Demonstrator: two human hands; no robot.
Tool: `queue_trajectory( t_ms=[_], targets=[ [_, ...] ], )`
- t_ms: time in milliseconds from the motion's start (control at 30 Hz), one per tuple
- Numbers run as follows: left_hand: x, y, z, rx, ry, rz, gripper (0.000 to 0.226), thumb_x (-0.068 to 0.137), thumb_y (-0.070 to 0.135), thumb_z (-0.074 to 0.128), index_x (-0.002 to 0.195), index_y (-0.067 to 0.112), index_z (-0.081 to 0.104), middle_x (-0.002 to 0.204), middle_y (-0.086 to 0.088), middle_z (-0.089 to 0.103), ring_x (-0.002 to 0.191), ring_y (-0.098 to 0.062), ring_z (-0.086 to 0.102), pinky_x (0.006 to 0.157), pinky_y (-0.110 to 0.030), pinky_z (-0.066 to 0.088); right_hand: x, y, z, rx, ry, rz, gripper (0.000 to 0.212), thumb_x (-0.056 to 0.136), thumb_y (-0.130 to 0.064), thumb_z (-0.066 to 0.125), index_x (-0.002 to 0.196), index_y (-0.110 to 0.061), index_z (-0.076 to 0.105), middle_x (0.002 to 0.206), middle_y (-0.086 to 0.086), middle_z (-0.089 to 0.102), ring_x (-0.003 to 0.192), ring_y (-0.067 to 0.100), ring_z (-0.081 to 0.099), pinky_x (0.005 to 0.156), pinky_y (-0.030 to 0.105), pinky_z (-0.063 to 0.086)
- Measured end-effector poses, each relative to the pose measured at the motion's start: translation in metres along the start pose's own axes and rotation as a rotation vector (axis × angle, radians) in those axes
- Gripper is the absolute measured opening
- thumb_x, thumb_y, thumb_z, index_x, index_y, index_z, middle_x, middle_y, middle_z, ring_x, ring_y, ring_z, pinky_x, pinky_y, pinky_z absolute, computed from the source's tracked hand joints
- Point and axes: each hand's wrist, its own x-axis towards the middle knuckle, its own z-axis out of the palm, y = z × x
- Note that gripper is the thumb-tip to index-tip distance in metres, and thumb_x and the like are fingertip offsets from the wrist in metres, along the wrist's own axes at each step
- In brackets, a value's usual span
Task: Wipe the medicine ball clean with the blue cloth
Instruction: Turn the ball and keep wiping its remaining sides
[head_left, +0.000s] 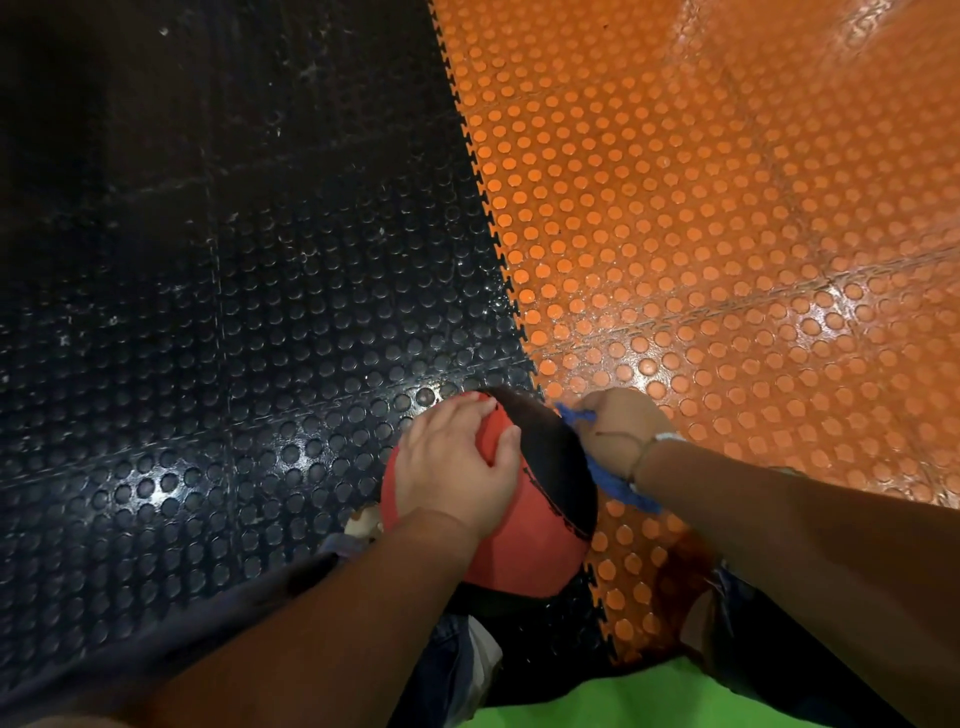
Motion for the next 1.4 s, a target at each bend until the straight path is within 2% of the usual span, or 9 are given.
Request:
queue_trajectory(
  t_ms=[167, 333, 500, 667, 767, 833, 1033, 1233, 1400],
  targets=[
    [-0.015, -0.004, 0.006, 0.006, 0.063, 0.046, 0.058, 0.077, 0.058, 0.030, 0.117, 0.031, 0.063, 0.128, 0.016, 0.056, 0.117, -0.015, 0.048, 0.104, -0.037, 0.035, -0.028, -0.009, 0.006, -0.024, 0.157, -0.276, 0.032, 0.095, -0.027, 0.047, 0.124, -0.021, 0.058, 0.120, -0.003, 0.055, 0.103, 0.018, 0.054, 0.084, 0.020, 0.038],
    [-0.019, -0.003, 0.006, 0.005, 0.069, 0.070, 0.054, 0.078, 0.056, 0.034, 0.114, 0.031, 0.065, 0.125, 0.015, 0.058, 0.116, -0.017, 0.050, 0.104, -0.042, 0.036, -0.012, -0.002, 0.002, -0.032, 0.018, -0.055, 0.024, 0.095, -0.018, 0.046, 0.112, -0.015, 0.064, 0.100, 0.005, 0.062, 0.084, 0.018, 0.052, 0.071, 0.018, 0.038],
    [-0.017, -0.009, 0.008, 0.002, 0.099, 0.071, 0.050, 0.079, 0.052, 0.039, 0.110, 0.025, 0.067, 0.119, 0.009, 0.063, 0.110, -0.022, 0.055, 0.098, -0.040, 0.041, -0.031, -0.032, 0.005, -0.046, 0.135, -0.415, 0.026, 0.095, -0.028, 0.045, 0.113, -0.020, 0.063, 0.111, 0.001, 0.059, 0.099, 0.019, 0.056, 0.086, 0.028, 0.047],
    [-0.017, -0.001, 0.009, 0.007, 0.083, 0.099, 0.049, 0.079, 0.053, 0.040, 0.111, 0.027, 0.067, 0.121, 0.013, 0.062, 0.112, -0.019, 0.055, 0.099, -0.038, 0.039, 0.009, -0.022, -0.007, -0.009, 0.022, -0.029, 0.022, 0.094, -0.020, 0.049, 0.103, -0.014, 0.067, 0.094, 0.005, 0.066, 0.067, 0.015, 0.056, 0.063, 0.025, 0.049],
    [-0.020, -0.004, 0.011, 0.023, 0.097, 0.138, 0.045, 0.080, 0.048, 0.043, 0.109, 0.024, 0.068, 0.116, 0.008, 0.064, 0.107, -0.022, 0.057, 0.095, -0.039, 0.042, 0.002, -0.037, -0.005, -0.074, 0.041, -0.217, 0.020, 0.094, -0.023, 0.048, 0.093, -0.013, 0.066, 0.079, -0.001, 0.057, 0.074, 0.018, 0.056, 0.062, 0.024, 0.043],
    [-0.022, -0.009, 0.010, 0.025, 0.107, 0.157, 0.043, 0.080, 0.046, 0.044, 0.107, 0.022, 0.067, 0.113, 0.006, 0.064, 0.104, -0.025, 0.058, 0.093, -0.041, 0.045, -0.012, -0.043, 0.002, -0.086, 0.082, -0.397, 0.022, 0.094, -0.027, 0.048, 0.102, -0.017, 0.066, 0.093, 0.000, 0.058, 0.085, 0.018, 0.055, 0.075, 0.027, 0.046],
    [-0.028, -0.004, 0.012, 0.023, 0.125, 0.202, 0.038, 0.080, 0.048, 0.047, 0.105, 0.027, 0.067, 0.116, 0.011, 0.064, 0.109, -0.021, 0.058, 0.096, -0.034, 0.036, 0.022, -0.013, -0.002, -0.089, -0.043, -0.013, 0.018, 0.093, -0.019, 0.049, 0.095, -0.014, 0.066, 0.083, 0.003, 0.062, 0.059, 0.012, 0.051, 0.052, 0.020, 0.043],
    [-0.027, -0.012, 0.013, 0.020, 0.123, 0.211, 0.038, 0.080, 0.046, 0.047, 0.104, 0.025, 0.067, 0.115, 0.009, 0.064, 0.107, -0.021, 0.057, 0.093, -0.035, 0.040, -0.010, -0.020, 0.007, 0.041, 0.096, -0.343, 0.029, 0.094, -0.027, 0.050, 0.119, -0.019, 0.062, 0.113, -0.002, 0.059, 0.095, 0.015, 0.054, 0.082, 0.021, 0.041],
    [-0.017, 0.007, 0.002, -0.049, 0.005, 0.124, 0.048, 0.075, 0.060, 0.041, 0.103, 0.032, 0.068, 0.118, 0.018, 0.061, 0.113, -0.011, 0.051, 0.101, -0.029, 0.032, 0.013, 0.003, -0.004, 0.378, -0.044, 0.096, 0.021, 0.090, -0.022, 0.058, 0.103, -0.008, 0.066, 0.085, 0.007, 0.057, 0.077, 0.019, 0.052, 0.064, 0.022, 0.041]
  ],
)
